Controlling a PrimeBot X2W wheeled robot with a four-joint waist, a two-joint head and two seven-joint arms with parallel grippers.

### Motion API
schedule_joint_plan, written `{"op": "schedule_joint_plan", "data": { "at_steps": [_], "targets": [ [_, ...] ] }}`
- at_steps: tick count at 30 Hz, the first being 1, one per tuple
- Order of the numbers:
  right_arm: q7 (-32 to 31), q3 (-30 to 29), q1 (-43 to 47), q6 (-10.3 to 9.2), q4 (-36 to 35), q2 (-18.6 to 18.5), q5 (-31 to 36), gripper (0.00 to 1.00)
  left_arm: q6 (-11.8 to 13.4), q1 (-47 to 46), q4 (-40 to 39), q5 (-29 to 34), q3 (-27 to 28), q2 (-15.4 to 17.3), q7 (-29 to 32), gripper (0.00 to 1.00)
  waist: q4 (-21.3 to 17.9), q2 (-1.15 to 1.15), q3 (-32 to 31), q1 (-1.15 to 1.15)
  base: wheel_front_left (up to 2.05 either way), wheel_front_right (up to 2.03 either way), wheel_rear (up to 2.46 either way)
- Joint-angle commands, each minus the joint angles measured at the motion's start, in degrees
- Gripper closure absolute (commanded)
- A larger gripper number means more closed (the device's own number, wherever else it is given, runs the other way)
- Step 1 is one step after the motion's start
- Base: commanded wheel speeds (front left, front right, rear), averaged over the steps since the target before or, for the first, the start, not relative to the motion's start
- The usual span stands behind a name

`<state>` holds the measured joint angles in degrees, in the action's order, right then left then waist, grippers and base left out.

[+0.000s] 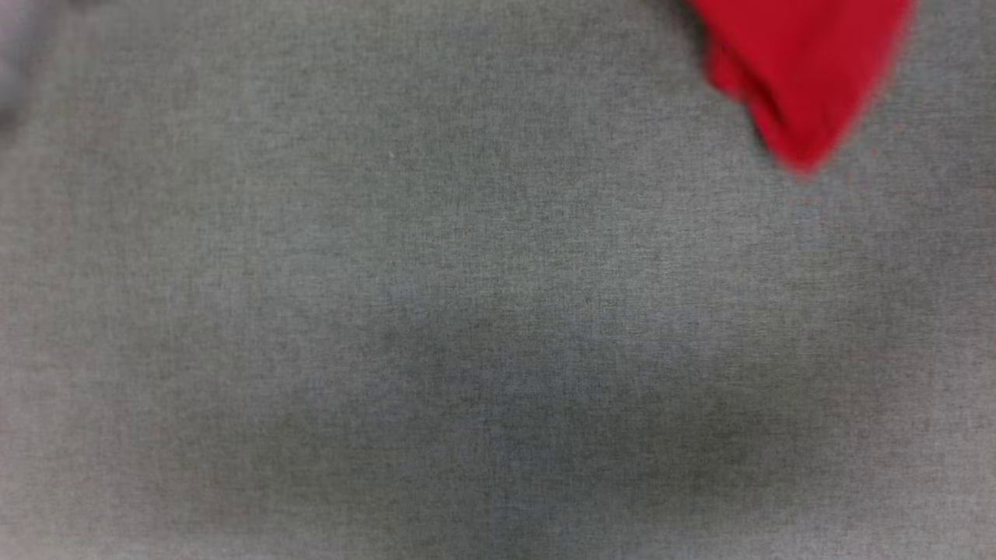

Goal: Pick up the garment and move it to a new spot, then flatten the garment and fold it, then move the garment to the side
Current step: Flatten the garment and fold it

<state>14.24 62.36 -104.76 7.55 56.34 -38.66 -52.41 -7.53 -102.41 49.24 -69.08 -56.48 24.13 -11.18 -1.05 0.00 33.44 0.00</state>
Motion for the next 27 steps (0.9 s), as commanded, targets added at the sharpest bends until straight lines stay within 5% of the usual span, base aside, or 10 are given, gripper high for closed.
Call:
{"op": "schedule_joint_plan", "data": {
  "at_steps": [1, 8, 14, 27],
  "targets": [
    [0.6, -2.0, -2.8, -0.13, 2.2, 0.5, 0.8, 1.0, 0.6, -3.0, 1.9, -0.1, 1.5, 0.0, -1.3, 1.0, 0.2, 0.0, 0.4, 0.0, 0.0, 0.0, 0.0],
    [0.8, -11.5, -6.4, -0.17, 5.2, 4.5, 6.9, 1.0, 1.2, -10.4, 7.9, 1.8, 8.2, -1.0, -4.0, 1.0, 0.3, 0.0, -1.3, 0.0, 0.0, 0.0, 0.0],
    [0.9, -11.3, 5.3, -0.16, -0.2, 4.8, 8.7, 1.0, 0.2, 2.0, 5.5, 0.9, 6.4, -0.6, -3.8, 1.0, 0.2, 0.0, -3.5, 0.0, 0.0, 0.0, 0.0],
    [0.8, -1.3, 35.9, -0.12, -19.3, -5.9, -0.7, 1.0, 0.1, 39.9, -27.0, -12.1, -2.2, 15.4, -3.0, 1.0, -0.9, 0.0, -6.3, 0.0, 0.0, 0.0, 0.0]
  ]
}}
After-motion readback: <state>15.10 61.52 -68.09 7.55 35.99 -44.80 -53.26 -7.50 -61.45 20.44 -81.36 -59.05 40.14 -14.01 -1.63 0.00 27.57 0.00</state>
